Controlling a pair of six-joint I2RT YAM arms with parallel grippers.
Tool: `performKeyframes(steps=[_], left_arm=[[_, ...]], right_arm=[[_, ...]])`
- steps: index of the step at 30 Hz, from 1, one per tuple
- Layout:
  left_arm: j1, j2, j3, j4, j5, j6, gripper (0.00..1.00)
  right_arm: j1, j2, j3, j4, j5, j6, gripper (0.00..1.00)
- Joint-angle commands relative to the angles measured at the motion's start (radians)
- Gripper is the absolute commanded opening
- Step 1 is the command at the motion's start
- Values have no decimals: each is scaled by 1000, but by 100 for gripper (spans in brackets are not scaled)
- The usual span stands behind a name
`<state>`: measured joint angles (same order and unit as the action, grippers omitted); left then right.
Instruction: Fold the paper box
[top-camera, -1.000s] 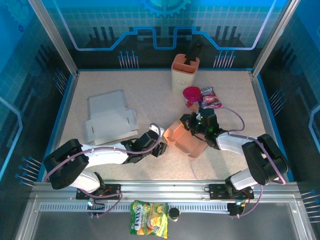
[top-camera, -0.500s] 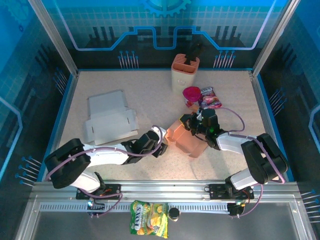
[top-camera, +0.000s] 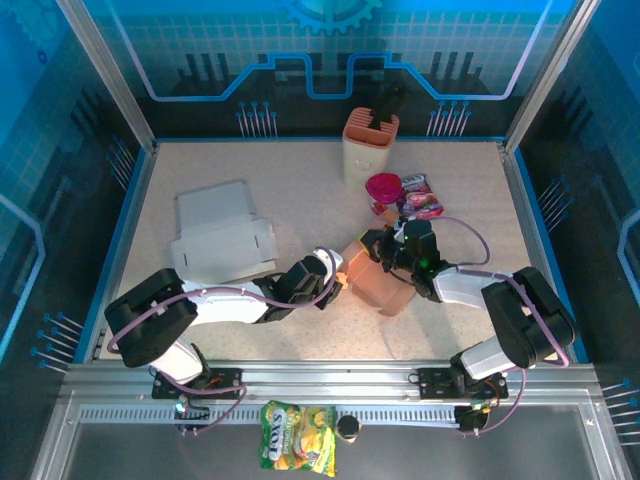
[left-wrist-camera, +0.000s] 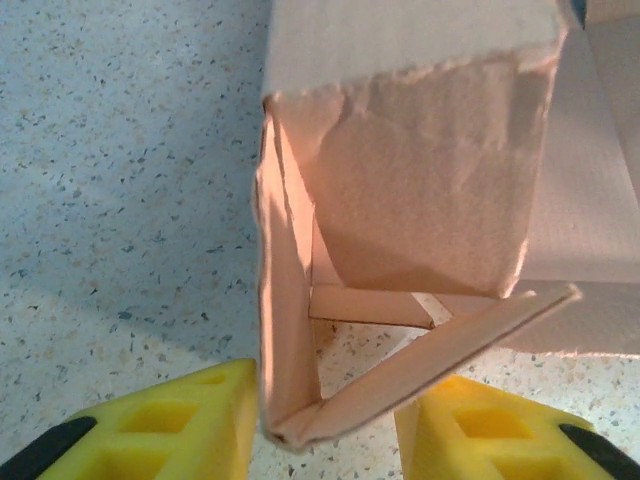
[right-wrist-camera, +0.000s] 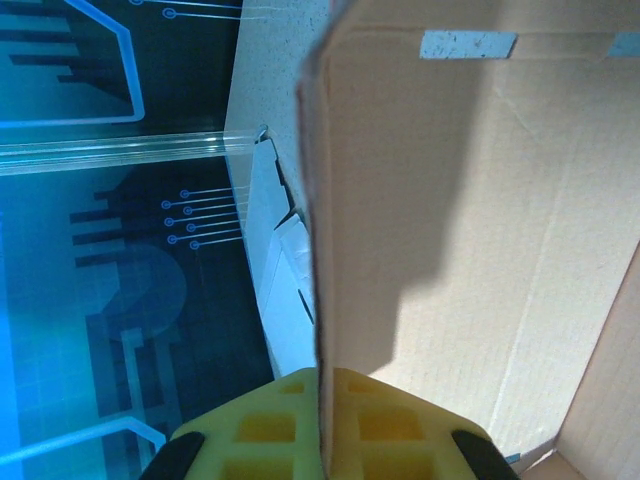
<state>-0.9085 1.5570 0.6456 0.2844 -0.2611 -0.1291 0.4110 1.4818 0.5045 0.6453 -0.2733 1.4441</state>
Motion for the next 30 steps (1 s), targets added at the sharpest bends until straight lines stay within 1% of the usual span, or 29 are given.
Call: performKeyframes(steps=[1, 11, 18, 19, 23, 30], left_arm=[[-12, 22, 29, 52, 23, -6, 41], [-41, 71, 43, 100, -16, -46, 42], [-61, 68, 39, 120, -25, -52, 35], [-64, 68, 39, 123, -25, -51, 33], [-66, 76, 43, 130, -38, -57, 30], [-67, 101, 53, 144, -118, -105, 33]], right_arm=[[-8, -7, -24, 35, 1, 4, 0], [19, 3, -64, 131, 54, 27, 0], [29, 20, -81, 187, 74, 42, 0], [31, 24, -80, 191, 74, 44, 0], [38, 33, -79, 207, 76, 53, 0], [51, 48, -109, 272, 105, 61, 0]])
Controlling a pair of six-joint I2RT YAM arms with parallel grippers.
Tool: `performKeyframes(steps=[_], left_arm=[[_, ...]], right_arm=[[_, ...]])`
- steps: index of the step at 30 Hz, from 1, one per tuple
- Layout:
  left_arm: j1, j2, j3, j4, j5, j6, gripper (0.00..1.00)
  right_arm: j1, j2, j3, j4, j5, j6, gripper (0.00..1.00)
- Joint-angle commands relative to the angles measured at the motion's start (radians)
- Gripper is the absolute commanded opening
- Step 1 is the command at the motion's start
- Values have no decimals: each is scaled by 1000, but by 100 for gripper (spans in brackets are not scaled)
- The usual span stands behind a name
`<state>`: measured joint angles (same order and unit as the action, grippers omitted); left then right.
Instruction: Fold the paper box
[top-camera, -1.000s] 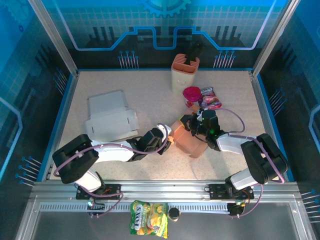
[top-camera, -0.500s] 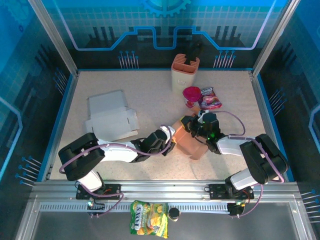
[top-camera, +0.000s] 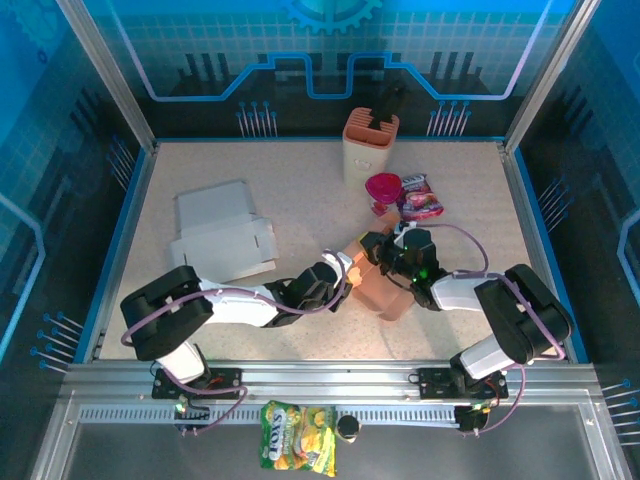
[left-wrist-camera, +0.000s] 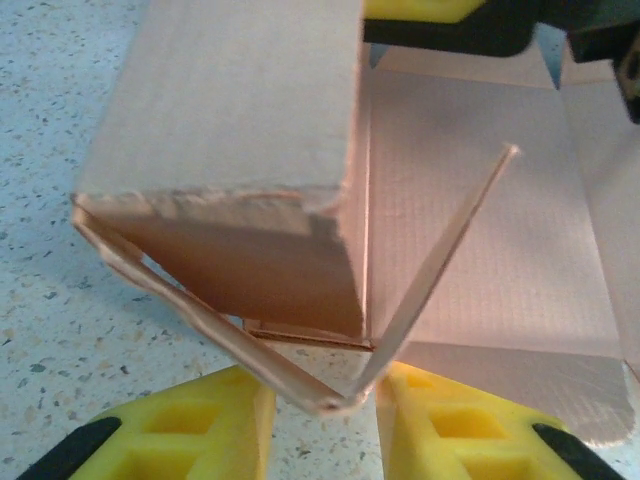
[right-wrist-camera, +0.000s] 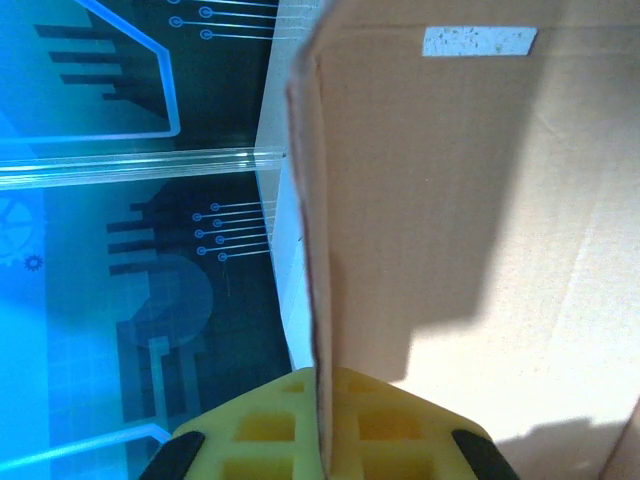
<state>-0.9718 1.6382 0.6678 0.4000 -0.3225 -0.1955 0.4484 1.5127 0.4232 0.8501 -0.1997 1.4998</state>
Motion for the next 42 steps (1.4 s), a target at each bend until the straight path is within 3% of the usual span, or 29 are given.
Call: performKeyframes(steps=[1, 15, 21, 33, 42], left_arm=[[-4, 25, 34, 26, -73, -44, 34], [-11, 53, 52, 55, -154, -114, 43], [-27, 70, 67, 57, -201, -151, 44], [-53, 133, 121, 38, -300, -215, 31], [-71, 190, 176, -24, -386, -266, 31]], right_arm=[[14, 20, -38, 88, 36, 12, 0], [37, 125, -119, 323, 97, 66, 0], [69, 260, -172, 570, 182, 116, 0], [94, 265, -181, 573, 219, 123, 0], [110, 265, -173, 573, 230, 139, 0]])
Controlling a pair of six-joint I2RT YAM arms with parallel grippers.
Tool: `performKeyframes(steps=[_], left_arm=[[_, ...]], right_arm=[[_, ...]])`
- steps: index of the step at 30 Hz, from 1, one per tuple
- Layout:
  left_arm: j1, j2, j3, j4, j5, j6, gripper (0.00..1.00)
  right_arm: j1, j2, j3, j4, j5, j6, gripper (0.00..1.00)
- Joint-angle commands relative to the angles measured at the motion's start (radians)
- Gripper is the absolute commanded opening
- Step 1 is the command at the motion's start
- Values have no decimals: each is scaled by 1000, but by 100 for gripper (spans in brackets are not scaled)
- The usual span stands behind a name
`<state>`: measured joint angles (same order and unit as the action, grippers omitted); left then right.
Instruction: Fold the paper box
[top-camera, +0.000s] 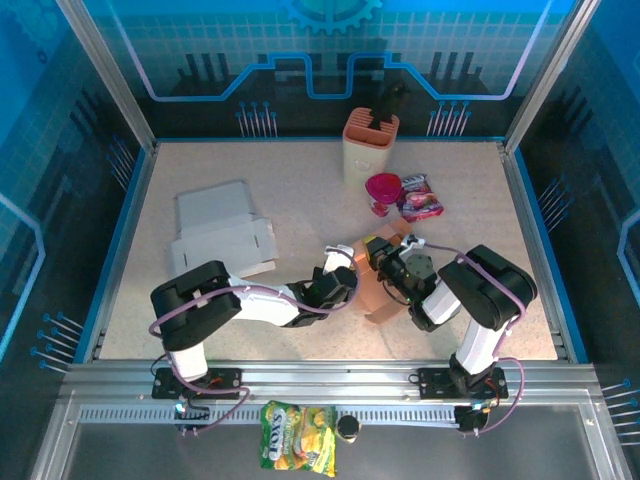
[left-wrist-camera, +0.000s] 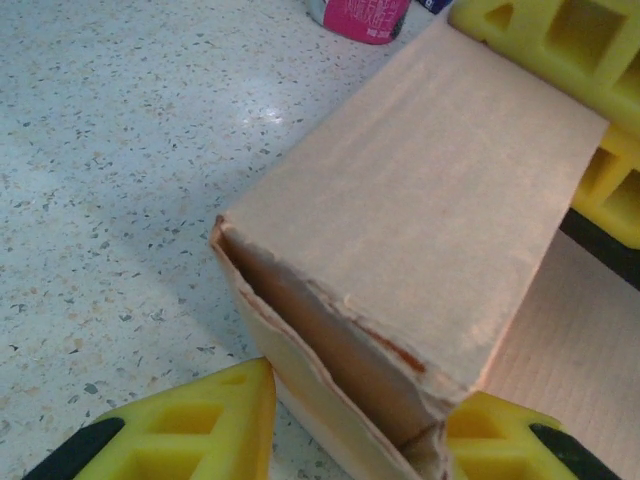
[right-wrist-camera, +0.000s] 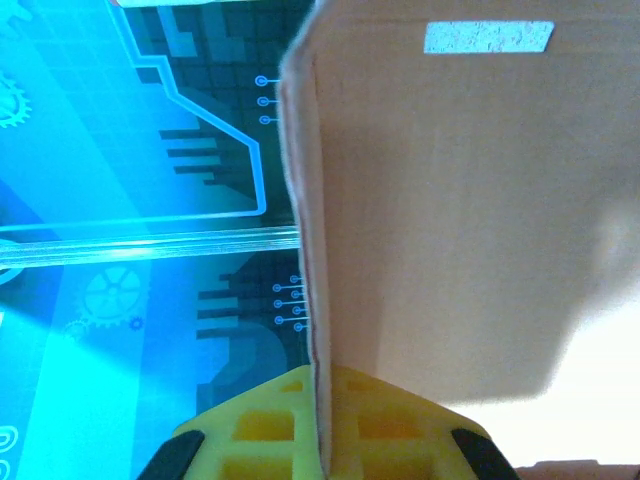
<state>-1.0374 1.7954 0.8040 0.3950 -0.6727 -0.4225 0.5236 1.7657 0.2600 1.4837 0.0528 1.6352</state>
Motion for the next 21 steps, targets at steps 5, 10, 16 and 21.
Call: performKeyframes(steps=[5, 10, 16, 21], left_arm=[[-12, 74, 82, -70, -88, -83, 31], [-15, 111, 133, -149, -140, -134, 24], [-18, 139, 175, -239, -192, -206, 0], [-18, 126, 183, -309, -224, -263, 0]], right_arm=[[38, 21, -9, -60, -21, 18, 0], [44, 28, -9, -60, -14, 31, 0], [46, 15, -13, -61, -11, 38, 0], [43, -22, -13, -106, -13, 47, 25]])
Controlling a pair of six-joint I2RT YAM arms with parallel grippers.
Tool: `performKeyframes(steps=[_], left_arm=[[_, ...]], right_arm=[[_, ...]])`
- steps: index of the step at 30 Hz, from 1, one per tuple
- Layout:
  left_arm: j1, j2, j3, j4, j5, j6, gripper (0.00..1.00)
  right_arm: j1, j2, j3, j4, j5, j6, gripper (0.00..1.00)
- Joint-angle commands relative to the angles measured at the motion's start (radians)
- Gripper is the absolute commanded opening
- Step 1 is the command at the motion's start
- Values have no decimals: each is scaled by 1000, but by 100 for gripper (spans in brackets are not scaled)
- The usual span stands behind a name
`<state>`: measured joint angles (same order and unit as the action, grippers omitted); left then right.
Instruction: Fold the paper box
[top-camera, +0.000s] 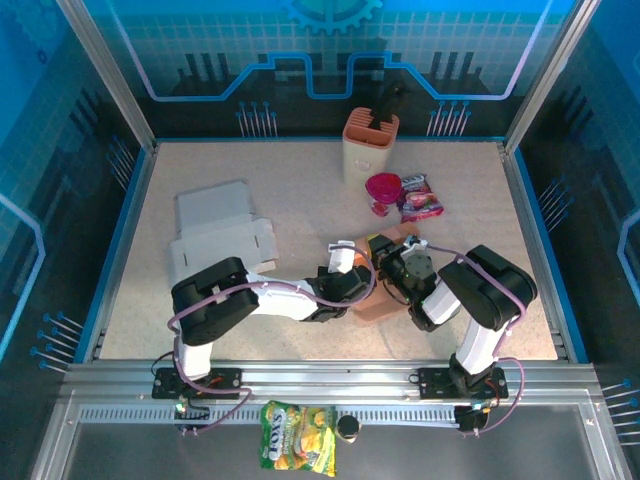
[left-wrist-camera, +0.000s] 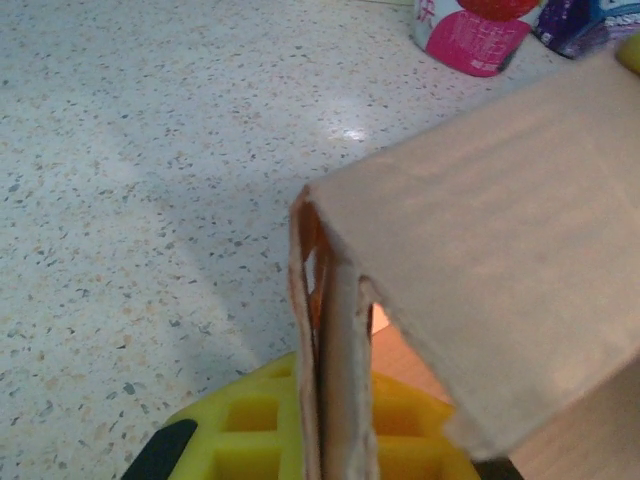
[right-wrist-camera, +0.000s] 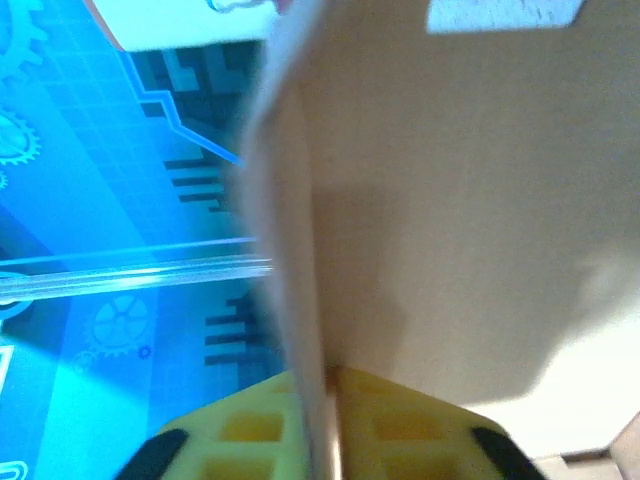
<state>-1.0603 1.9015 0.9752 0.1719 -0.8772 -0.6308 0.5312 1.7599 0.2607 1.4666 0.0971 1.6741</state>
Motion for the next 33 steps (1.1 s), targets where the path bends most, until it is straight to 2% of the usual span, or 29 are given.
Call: performKeyframes(steps=[1, 4, 8, 15, 19, 25, 28, 33], left_arm=[[4, 9, 6, -92, -27, -59, 0], [11, -30, -13, -89, -26, -41, 0], [51, -83, -25, -104, 43, -22, 0], [135, -166, -40, -141, 183, 42, 0], [174, -222, -64, -147, 251, 67, 0], [239, -370, -128, -118, 445, 121, 0], [284, -443, -150, -111, 575, 123, 0], [339, -513, -123, -182, 738, 133, 0]], right_arm=[[32, -32, -10, -118, -66, 6, 33], [23, -108, 11, -223, -102, -10, 53], [1, -269, 56, -480, -170, -55, 69], [-28, -667, 276, -1307, -208, -295, 91], [-96, -796, 335, -1523, -254, -365, 91], [-283, -931, 410, -1750, -364, -575, 80], [-386, -954, 449, -1811, -454, -686, 74], [-473, -914, 525, -1860, -573, -887, 69]])
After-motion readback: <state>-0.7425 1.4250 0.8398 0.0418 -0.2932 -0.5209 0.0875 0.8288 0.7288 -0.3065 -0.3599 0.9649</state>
